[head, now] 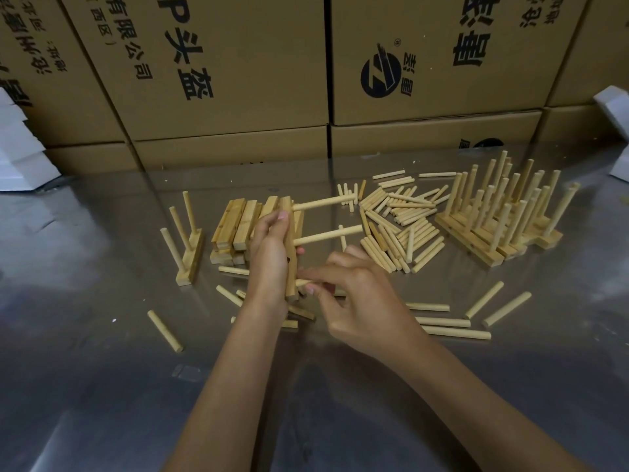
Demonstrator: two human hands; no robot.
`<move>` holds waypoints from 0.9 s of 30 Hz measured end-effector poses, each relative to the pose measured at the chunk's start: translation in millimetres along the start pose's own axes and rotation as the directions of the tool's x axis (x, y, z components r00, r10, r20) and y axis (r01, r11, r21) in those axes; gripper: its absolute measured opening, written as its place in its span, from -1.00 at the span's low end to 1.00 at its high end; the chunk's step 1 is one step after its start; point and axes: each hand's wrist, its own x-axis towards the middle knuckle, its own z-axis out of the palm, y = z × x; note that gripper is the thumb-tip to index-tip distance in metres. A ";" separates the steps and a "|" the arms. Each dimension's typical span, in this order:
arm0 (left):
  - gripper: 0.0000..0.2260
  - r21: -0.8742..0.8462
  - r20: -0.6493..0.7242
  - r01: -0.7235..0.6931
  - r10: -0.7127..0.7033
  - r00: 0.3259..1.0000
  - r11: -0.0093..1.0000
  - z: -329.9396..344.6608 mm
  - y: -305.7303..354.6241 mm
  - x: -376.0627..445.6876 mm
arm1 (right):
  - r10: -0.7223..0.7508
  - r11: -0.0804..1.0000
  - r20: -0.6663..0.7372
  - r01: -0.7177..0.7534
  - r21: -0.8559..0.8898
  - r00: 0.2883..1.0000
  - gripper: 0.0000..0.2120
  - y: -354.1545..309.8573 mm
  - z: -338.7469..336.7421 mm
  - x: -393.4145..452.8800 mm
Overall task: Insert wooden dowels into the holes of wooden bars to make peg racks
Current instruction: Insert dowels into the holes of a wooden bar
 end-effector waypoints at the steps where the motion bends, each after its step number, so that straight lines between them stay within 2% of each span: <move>1: -0.86 0.020 0.005 -0.007 0.007 1.000 1.000 1.4 0.1 -0.9 | 0.001 1.000 0.006 -0.001 -0.008 1.000 -0.78 -0.1 0.3 -0.2; 11: -0.90 0.133 0.061 -0.103 0.096 0.994 0.986 9.7 -0.2 -6.0 | 0.057 0.998 0.059 -0.058 0.007 0.997 -0.79 4.2 -1.7 -2.5; 18: -0.89 0.113 0.032 -0.069 0.065 0.997 0.991 9.3 -4.0 -7.3 | 0.046 0.997 0.112 -0.038 -0.068 0.993 -0.84 5.5 -3.9 0.0; 20: -0.89 0.111 0.013 -0.057 0.056 0.998 0.992 9.5 -4.1 -5.6 | 0.024 0.987 0.095 -0.009 -0.160 0.995 -0.84 2.3 -4.5 0.6; 23: -0.89 0.102 -0.008 -0.032 0.033 0.999 0.994 5.8 -3.7 -2.6 | 0.024 0.968 0.023 -0.017 -0.252 0.999 -0.70 -6.9 -3.8 2.1; 27: -0.90 0.066 -0.035 -0.004 0.006 0.999 0.998 -0.9 -2.4 -2.0 | 0.023 0.966 -0.056 -0.037 -0.256 0.998 -0.73 -18.1 -3.5 2.4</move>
